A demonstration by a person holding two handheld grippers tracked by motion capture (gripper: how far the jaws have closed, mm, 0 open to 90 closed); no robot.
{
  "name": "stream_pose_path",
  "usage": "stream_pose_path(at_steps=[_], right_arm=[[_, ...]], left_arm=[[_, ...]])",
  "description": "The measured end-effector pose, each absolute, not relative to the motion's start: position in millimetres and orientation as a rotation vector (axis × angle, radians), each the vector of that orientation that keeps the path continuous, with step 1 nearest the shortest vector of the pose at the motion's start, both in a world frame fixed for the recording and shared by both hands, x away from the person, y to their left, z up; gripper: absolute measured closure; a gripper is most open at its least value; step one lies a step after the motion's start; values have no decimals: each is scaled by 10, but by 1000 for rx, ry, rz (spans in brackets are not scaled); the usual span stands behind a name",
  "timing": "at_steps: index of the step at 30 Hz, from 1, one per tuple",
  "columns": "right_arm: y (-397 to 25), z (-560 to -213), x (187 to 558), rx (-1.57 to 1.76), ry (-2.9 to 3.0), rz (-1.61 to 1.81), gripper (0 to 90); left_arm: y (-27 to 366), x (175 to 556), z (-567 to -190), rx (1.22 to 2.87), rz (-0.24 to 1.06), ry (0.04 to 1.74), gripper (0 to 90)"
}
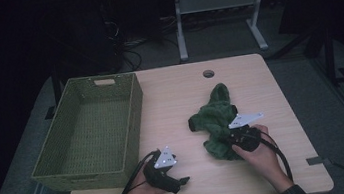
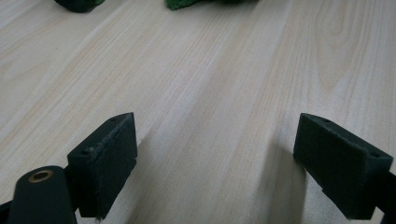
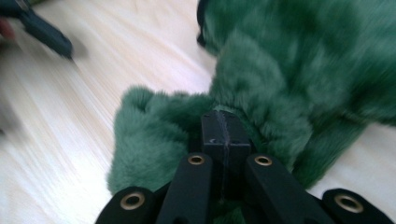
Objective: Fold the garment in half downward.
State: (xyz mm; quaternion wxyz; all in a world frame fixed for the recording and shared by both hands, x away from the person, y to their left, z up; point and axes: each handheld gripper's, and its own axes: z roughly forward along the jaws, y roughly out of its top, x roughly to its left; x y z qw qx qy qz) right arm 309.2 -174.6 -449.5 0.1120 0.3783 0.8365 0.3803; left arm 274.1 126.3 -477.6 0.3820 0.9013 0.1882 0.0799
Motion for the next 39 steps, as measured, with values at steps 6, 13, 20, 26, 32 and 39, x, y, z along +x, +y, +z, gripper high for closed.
stream_pose_path(at_steps=[6, 13, 20, 26, 32, 39], right_arm=[[-1706, -4641, 3131, 1121, 2510, 1097, 900], [-1721, -4653, 3117, 1104, 2499, 1121, 900], [-1845, -4471, 3055, 1078, 2399, 1263, 829], [-2066, -4377, 2960, 1087, 2329, 1284, 769], [-2352, -4361, 2830, 1119, 2271, 1237, 748], [-2759, -4400, 2640, 1197, 2214, 1248, 745]], left_arm=[[1262, 2739, -4777, 2298, 201, 482, 129], [1261, 2740, -4777, 2299, 201, 481, 129], [1257, 2740, -4778, 2295, 199, 484, 129], [1258, 2742, -4778, 2297, 200, 481, 129], [1258, 2742, -4778, 2296, 198, 481, 129], [1259, 2744, -4777, 2297, 202, 485, 128]])
